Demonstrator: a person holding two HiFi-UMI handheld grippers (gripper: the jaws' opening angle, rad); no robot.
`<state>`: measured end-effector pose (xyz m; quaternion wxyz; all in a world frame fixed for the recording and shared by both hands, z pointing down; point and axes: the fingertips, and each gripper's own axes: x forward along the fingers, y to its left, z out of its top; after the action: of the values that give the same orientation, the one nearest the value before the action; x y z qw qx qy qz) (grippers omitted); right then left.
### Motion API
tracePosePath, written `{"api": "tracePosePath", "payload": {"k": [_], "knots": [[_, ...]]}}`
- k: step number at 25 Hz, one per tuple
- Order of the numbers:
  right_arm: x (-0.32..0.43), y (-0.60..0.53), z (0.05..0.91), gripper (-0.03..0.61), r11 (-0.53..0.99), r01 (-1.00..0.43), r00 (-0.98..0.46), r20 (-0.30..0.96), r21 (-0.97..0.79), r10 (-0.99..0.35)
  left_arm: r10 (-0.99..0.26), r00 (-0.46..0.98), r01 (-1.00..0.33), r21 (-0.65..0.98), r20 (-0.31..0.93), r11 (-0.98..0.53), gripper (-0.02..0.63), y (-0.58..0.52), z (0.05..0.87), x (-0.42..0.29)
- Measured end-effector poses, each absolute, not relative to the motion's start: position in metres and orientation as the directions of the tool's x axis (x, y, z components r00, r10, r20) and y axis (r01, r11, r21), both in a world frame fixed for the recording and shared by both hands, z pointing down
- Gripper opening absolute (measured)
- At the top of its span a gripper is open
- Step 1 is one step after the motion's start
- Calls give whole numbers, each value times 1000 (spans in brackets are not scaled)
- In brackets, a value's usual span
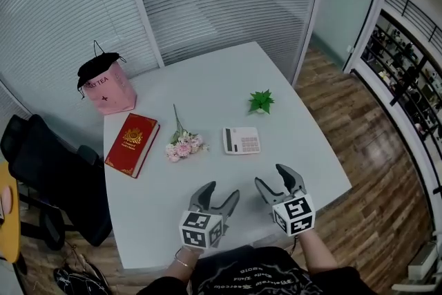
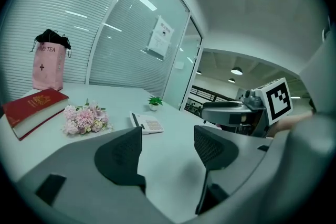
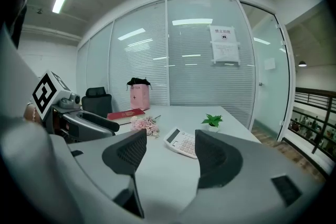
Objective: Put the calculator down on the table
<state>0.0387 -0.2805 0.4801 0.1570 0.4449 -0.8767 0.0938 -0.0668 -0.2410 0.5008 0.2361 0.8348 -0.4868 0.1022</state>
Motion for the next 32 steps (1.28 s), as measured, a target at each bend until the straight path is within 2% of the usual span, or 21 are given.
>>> {"api": "tracePosePath", "payload": {"k": [7,13,22,24,25,27,30,31,32], "knots": [[49,-231,484,292,573,-816,-561,334,-73,-757,-798,495,-863,302,345,-404,328,-186,494,-66],[69,-192,500,288,543,-832,-545,342,-111,-765,-838,417,-903,264,350,-339,328,-155,500,-73],[67,-168,508,288,606,-795,-564,367,-1,-739,-867,356,-929,232,350,-288,328,-141,503,-76],[61,-165,506,258,635,-772,-580,369,37,-726,-862,370,-923,245,347,-297,328,-141,503,-74],[60,-164,506,244,642,-765,-584,367,49,-724,-856,385,-916,259,344,-307,318,-140,502,-72],[60,-163,503,215,641,-766,-586,355,51,-729,-850,405,-904,284,336,-319,255,-138,501,-69],[63,-165,497,116,633,-773,-588,323,47,-741,-862,384,-913,272,330,-303,167,-136,500,-70],[65,-165,496,84,634,-771,-591,310,54,-745,-867,376,-917,266,327,-297,128,-135,499,-71],[66,-166,495,47,636,-770,-594,299,57,-747,-870,375,-917,267,321,-297,62,-134,498,-71]]}}
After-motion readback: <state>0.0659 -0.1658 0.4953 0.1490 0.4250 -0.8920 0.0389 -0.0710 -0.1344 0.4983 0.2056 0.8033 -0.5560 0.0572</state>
